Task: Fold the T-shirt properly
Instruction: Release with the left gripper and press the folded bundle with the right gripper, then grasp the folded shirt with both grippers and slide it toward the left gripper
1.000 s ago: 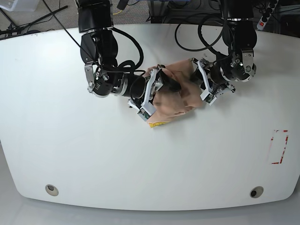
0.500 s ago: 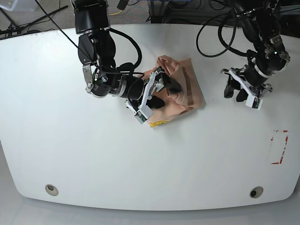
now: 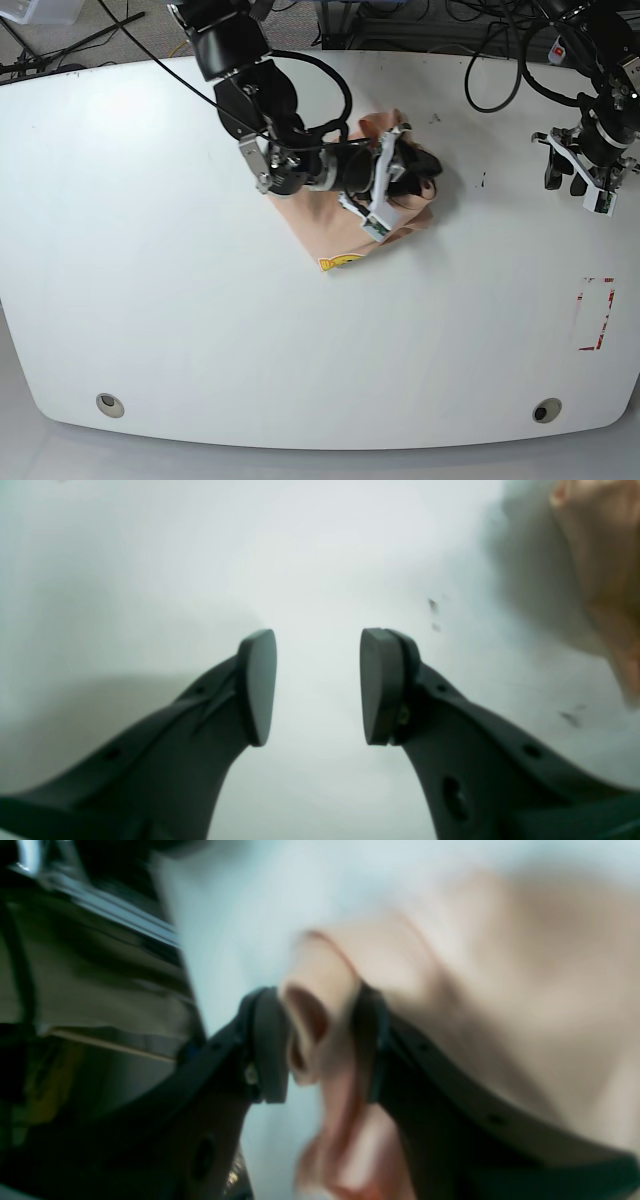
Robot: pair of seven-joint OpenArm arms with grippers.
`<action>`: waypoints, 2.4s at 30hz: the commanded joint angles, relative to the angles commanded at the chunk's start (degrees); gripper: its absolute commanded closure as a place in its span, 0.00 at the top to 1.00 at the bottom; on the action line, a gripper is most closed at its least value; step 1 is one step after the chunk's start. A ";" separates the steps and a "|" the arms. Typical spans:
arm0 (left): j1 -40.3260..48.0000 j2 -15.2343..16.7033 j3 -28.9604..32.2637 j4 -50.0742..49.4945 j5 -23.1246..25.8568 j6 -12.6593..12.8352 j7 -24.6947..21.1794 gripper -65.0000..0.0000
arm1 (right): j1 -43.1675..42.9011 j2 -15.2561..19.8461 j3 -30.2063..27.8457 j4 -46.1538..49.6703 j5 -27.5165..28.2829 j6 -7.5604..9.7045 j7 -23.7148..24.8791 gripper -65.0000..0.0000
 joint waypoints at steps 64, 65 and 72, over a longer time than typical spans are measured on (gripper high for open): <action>-11.16 -8.35 33.67 0.53 0.00 0.00 -9.23 0.38 | 11.52 16.00 8.53 -6.59 -7.30 0.88 5.98 0.29; -9.85 -8.26 33.76 2.11 0.00 0.00 -9.23 0.38 | 11.52 15.65 8.44 -5.98 -7.91 0.88 5.63 0.29; -3.16 -5.27 37.36 5.01 0.44 0.00 -9.23 0.38 | 11.60 11.16 8.44 -8.70 -19.43 1.32 6.59 0.30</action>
